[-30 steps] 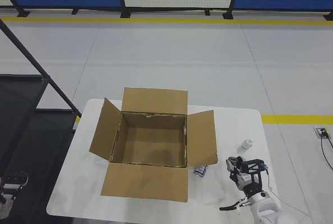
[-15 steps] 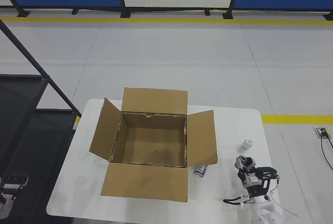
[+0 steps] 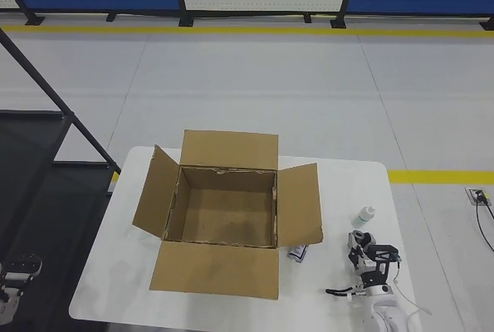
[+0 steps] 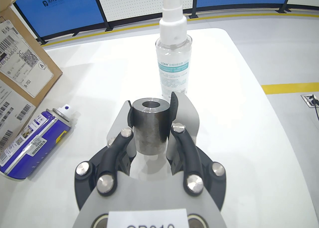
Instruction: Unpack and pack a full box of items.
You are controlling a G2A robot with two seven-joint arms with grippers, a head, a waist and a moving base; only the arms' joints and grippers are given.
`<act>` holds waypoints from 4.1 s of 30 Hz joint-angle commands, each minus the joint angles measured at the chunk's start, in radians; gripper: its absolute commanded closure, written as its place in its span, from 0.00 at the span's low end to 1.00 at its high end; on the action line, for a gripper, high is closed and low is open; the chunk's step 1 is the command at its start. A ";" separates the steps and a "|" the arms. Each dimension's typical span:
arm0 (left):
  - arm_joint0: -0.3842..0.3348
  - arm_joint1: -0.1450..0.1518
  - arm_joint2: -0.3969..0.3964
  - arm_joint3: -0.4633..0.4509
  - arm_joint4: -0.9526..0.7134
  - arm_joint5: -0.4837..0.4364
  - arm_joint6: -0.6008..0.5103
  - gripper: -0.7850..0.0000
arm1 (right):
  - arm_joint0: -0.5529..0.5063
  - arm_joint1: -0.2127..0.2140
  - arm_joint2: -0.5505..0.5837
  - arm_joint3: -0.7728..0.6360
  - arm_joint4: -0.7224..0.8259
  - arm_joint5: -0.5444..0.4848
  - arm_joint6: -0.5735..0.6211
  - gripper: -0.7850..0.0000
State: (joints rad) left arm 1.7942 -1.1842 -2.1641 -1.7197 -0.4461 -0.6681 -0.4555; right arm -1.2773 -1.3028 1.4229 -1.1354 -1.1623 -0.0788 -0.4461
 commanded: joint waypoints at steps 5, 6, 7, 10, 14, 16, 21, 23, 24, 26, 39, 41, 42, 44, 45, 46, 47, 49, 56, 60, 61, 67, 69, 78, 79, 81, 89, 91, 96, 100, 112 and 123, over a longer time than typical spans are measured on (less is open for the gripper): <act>0.000 0.000 0.000 0.000 0.000 0.000 0.000 0.00 | -0.005 0.000 0.006 0.009 -0.003 -0.002 -0.002 0.68; 0.000 0.000 0.000 0.000 0.000 0.000 0.000 0.00 | -0.007 0.001 0.007 0.008 -0.004 -0.002 0.000 0.62; 0.000 0.000 0.000 0.000 0.000 0.000 0.000 0.00 | -0.009 0.001 0.009 0.006 -0.004 -0.002 0.000 0.59; 0.000 0.000 0.000 0.000 0.000 0.000 0.000 0.00 | -0.015 0.002 0.014 0.003 -0.003 -0.006 0.002 0.56; 0.000 0.000 0.000 0.000 0.000 0.000 0.000 0.00 | -0.022 0.002 0.019 -0.003 -0.002 -0.012 0.006 0.53; 0.000 0.000 0.000 0.000 0.000 0.000 0.000 0.00 | -0.024 0.003 0.021 -0.006 -0.003 -0.014 0.009 0.52; 0.000 0.000 0.000 0.000 0.000 0.000 0.000 0.00 | -0.047 0.005 0.033 -0.039 0.018 -0.055 -0.005 0.52; 0.000 0.000 0.000 0.000 0.000 0.000 0.000 0.00 | -0.063 0.007 0.044 -0.065 0.035 -0.087 -0.015 0.52; 0.000 0.000 0.000 0.000 0.000 0.000 0.000 0.00 | -0.081 0.010 0.054 -0.092 0.044 -0.119 -0.017 0.53; 0.000 0.000 0.000 0.000 0.000 0.000 0.000 0.00 | -0.109 0.015 0.070 -0.141 0.050 -0.161 -0.006 0.52; -0.002 0.000 0.002 -0.005 0.014 0.010 -0.001 0.00 | -0.245 0.045 0.126 -0.444 0.159 -0.459 0.265 0.00; 0.002 0.000 0.001 -0.007 0.038 0.010 -0.011 0.00 | -0.256 0.042 0.132 -0.481 0.181 -0.373 0.279 0.00; 0.004 0.000 0.000 -0.006 0.046 0.007 -0.014 0.00 | -0.261 0.041 0.130 -0.493 0.192 -0.359 0.285 0.00; 0.008 0.001 -0.001 -0.004 0.067 0.007 -0.032 0.00 | -0.261 0.041 0.130 -0.493 0.192 -0.359 0.285 0.00; 0.009 0.001 -0.003 -0.002 0.073 0.004 -0.039 0.00 | -0.261 0.041 0.130 -0.493 0.192 -0.359 0.285 0.00; 0.011 0.002 -0.005 0.002 0.083 0.001 -0.047 0.00 | -0.261 0.041 0.130 -0.493 0.192 -0.359 0.285 0.00; 0.011 0.002 -0.007 0.007 0.091 0.000 -0.050 0.00 | -0.261 0.041 0.130 -0.493 0.192 -0.359 0.285 0.00; 0.005 0.002 -0.007 0.017 0.097 0.004 -0.042 0.00 | -0.261 0.041 0.130 -0.493 0.192 -0.359 0.285 0.00; -0.005 0.002 -0.010 0.010 0.106 0.014 -0.031 0.00 | -0.240 0.043 0.085 -0.509 0.332 -0.486 0.403 0.00; 0.002 0.000 -0.010 0.001 0.088 0.014 -0.031 0.00 | -0.227 0.048 0.098 -0.541 0.503 -0.519 0.530 0.00; 0.003 0.000 -0.010 0.000 0.084 0.014 -0.031 0.00 | -0.222 0.051 0.105 -0.551 0.549 -0.522 0.576 0.06; 0.006 -0.002 -0.006 0.000 0.071 0.003 -0.037 0.00 | -0.138 0.071 0.148 -0.587 0.838 -0.426 0.905 0.00; 0.008 -0.002 -0.005 0.001 0.070 0.003 -0.043 0.00 | -0.127 0.073 0.158 -0.591 0.834 -0.389 0.920 0.00; 0.012 -0.001 -0.004 -0.001 0.070 -0.003 -0.066 0.00 | -0.125 0.074 0.150 -0.599 0.827 -0.367 0.927 0.00; 0.012 -0.001 -0.004 -0.001 0.070 -0.003 -0.066 0.00 | -0.117 0.073 0.145 -0.596 0.850 -0.337 0.930 0.00; 0.012 -0.001 -0.004 -0.001 0.070 -0.003 -0.066 0.00 | -0.095 0.073 0.136 -0.590 0.906 -0.291 0.974 0.06; 0.012 -0.001 -0.004 -0.001 0.070 -0.003 -0.066 0.00 | -0.045 0.081 0.133 -0.582 1.019 -0.180 1.093 0.91; 0.012 -0.001 -0.004 -0.001 0.070 -0.003 -0.066 0.00 | -0.030 0.084 0.137 -0.579 1.018 -0.144 1.116 0.93; 0.012 -0.001 -0.004 -0.001 0.070 -0.003 -0.066 0.00 | -0.012 0.085 0.111 -0.589 0.999 -0.087 1.106 1.00; 0.012 -0.001 -0.004 -0.001 0.070 -0.003 -0.066 0.00 | 0.004 0.087 0.096 -0.593 0.994 -0.055 1.108 1.00; 0.012 -0.001 -0.004 -0.001 0.070 -0.003 -0.066 0.00 | 0.020 0.091 0.061 -0.588 1.002 -0.054 1.109 1.00; 0.012 -0.001 -0.004 -0.001 0.070 -0.003 -0.066 0.00 | -0.063 0.106 0.132 -0.607 0.991 -0.181 1.058 0.00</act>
State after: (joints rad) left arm 1.8059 -1.1855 -2.1681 -1.7206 -0.3765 -0.6707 -0.5214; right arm -1.3173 -1.1988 1.5389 -1.7347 -0.1641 -0.2323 0.6219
